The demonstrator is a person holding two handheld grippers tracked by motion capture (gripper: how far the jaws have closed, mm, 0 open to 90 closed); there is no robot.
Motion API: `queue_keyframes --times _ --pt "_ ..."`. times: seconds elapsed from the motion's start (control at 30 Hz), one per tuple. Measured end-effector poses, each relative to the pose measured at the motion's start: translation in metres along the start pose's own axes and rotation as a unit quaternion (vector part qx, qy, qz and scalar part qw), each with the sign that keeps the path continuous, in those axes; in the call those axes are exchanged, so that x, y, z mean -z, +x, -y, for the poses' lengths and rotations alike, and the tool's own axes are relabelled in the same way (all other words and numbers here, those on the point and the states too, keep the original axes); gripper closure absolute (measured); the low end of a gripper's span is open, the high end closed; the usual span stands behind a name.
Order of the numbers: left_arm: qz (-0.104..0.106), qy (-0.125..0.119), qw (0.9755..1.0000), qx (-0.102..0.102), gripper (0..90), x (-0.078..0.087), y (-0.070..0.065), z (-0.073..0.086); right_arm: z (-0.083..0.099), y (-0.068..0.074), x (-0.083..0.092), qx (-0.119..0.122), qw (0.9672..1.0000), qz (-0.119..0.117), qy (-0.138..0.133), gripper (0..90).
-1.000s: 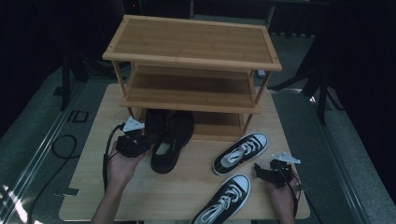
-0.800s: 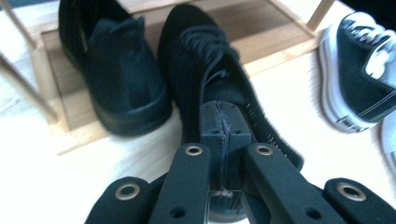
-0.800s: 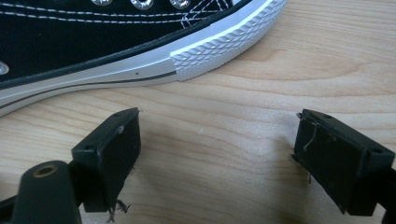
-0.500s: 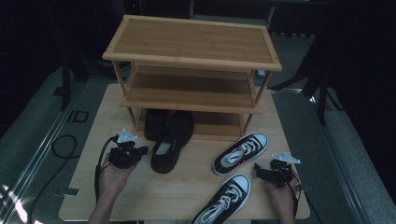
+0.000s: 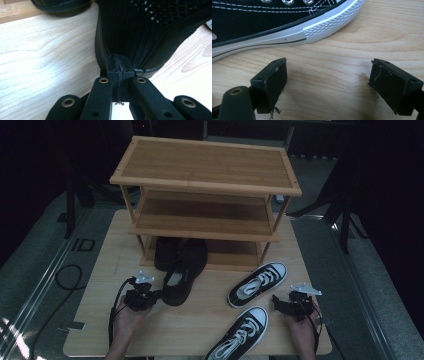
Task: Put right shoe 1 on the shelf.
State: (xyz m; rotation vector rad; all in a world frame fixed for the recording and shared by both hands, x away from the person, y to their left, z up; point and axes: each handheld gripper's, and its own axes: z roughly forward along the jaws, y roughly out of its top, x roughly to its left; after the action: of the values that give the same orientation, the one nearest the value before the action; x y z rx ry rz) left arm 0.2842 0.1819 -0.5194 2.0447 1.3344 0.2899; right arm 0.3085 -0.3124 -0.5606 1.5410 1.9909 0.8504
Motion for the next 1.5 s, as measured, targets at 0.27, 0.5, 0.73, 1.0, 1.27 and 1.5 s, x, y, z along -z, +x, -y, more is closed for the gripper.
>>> queue_keyframes --times 0.27,0.5,0.73,1.0,1.27,1.5 --pt "0.022 -0.005 0.9997 -0.004 90.0 -0.001 -0.013 0.005 0.0 0.0 0.0 0.0 1.0 0.0 0.0 14.4" --pt "0.045 -0.007 0.9987 -0.022 90.0 -0.014 -0.037 -0.003 0.0 0.0 0.0 0.0 1.0 0.0 0.0 14.5" --pt "0.061 -0.011 0.9971 -0.042 90.0 -0.018 -0.059 -0.005 0.0 0.0 0.0 0.0 1.0 0.0 0.0 14.5" --pt "0.055 0.018 0.9949 -0.083 90.0 -0.029 -0.08 -0.002 0.0 0.0 0.0 0.0 1.0 0.0 0.0 14.5" --pt "0.025 0.053 0.9946 -0.086 90.0 -0.044 -0.089 0.001 0.0 0.0 0.0 0.0 1.0 0.0 0.0 14.4" --pt "0.017 0.055 0.9941 -0.091 90.0 -0.052 -0.092 -0.003 0.0 0.0 0.0 0.0 1.0 0.0 0.0 14.5"
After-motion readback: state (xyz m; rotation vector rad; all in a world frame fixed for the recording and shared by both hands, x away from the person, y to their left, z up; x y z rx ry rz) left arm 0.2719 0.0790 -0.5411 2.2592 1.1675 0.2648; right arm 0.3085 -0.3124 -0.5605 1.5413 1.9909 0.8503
